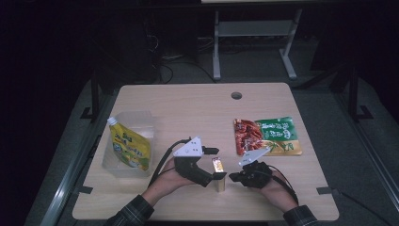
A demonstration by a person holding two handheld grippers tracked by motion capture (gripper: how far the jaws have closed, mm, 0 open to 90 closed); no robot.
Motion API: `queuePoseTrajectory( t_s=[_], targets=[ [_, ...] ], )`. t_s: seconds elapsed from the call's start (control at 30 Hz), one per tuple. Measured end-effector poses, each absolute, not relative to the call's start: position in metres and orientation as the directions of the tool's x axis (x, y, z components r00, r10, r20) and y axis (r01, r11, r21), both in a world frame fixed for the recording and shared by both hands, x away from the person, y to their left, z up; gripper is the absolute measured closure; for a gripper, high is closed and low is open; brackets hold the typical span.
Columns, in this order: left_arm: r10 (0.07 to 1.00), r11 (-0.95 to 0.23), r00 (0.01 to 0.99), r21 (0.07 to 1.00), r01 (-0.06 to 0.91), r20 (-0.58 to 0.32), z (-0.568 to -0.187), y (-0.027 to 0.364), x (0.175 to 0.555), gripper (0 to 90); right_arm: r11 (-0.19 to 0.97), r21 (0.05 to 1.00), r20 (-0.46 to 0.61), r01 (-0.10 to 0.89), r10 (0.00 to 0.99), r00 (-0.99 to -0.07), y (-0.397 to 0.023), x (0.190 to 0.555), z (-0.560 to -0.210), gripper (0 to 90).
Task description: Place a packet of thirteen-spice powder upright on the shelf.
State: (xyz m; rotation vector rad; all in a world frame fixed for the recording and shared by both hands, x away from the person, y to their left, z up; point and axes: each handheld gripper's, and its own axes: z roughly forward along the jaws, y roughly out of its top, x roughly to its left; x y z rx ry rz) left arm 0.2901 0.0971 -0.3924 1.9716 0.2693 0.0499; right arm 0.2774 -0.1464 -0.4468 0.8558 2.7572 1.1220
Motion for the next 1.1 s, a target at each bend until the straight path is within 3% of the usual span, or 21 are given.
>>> queuePoseTrajectory(
  t_s=[0.33, 0.8, 1.1],
  targets=[
    [0.261, -0.4, 0.961, 0.897, 0.19, -0.087, -0.385, 0.128, 0.278, 15.8, 0.581, 0.652, 0.154, 0.487, 0.527, -0.836, -0.154, 0.274, -0.449, 90.0],
    [0.307, -0.517, 0.942, 0.807, 0.287, -0.138, -0.425, 0.158, 0.248, 15.5, 0.588, 0.646, 0.162, 0.487, 0.518, -0.84, -0.131, 0.299, -0.456, 90.0],
    [0.304, -0.56, 0.943, 0.776, 0.291, -0.134, -0.434, 0.162, 0.242, 15.6, 0.601, 0.635, 0.166, 0.485, 0.506, -0.846, -0.119, 0.305, -0.459, 90.0]
  ],
)
